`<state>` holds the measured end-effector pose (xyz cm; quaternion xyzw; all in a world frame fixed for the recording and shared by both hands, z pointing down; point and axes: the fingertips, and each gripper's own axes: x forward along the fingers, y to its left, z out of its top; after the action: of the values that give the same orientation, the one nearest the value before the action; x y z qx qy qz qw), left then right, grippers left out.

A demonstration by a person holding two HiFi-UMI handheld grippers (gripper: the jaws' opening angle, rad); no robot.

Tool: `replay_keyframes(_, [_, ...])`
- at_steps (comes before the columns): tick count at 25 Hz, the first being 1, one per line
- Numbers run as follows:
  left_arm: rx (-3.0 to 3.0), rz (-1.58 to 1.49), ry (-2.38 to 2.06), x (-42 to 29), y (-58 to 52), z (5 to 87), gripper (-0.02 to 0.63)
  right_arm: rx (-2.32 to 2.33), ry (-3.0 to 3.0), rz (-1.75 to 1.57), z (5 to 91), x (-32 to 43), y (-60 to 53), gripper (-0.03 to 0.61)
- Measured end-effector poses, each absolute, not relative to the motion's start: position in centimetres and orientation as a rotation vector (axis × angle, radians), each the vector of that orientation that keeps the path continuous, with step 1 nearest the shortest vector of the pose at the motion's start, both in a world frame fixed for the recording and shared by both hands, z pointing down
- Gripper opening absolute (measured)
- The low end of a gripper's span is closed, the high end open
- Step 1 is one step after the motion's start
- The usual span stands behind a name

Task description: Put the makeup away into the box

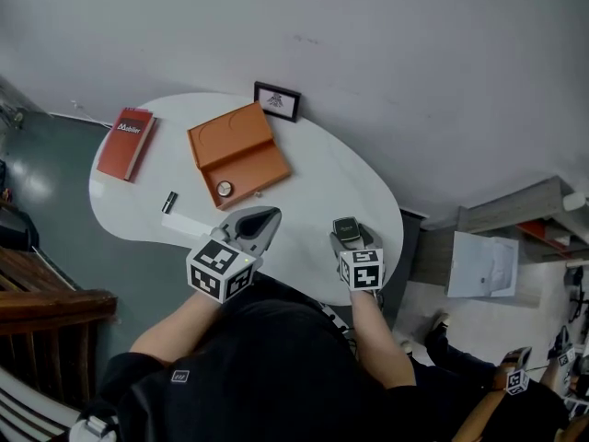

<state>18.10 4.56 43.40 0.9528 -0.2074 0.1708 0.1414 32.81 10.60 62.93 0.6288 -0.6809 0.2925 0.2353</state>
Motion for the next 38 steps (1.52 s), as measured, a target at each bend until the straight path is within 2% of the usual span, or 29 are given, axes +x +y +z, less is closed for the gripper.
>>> replay_keyframes(13, [2.726, 0.372, -0.714, 9.3, 0.2, 42.7, 0.012, 1.767, -1.969, 0.669, 56.5, 27.8, 7.0, 0.296])
replay_keyframes(25, [2.800, 0.332, -0.723, -6.9, -9.4, 41.8, 0.012, 1.829, -2.078, 0.603, 49.6, 12.5, -4.5, 0.296])
replay_keyframes(31, [2.779, 0.276, -0.713, -9.5, -11.3, 41.2, 0.012, 1.736, -2.115, 0.636, 50.3, 7.3, -6.8, 0.296])
replay_keyframes(38, [2.725, 0.278, -0.763, -9.9, -13.5, 41.8, 0.012, 1.604, -2.096, 0.638, 53.1, 7.0, -10.3, 0.296])
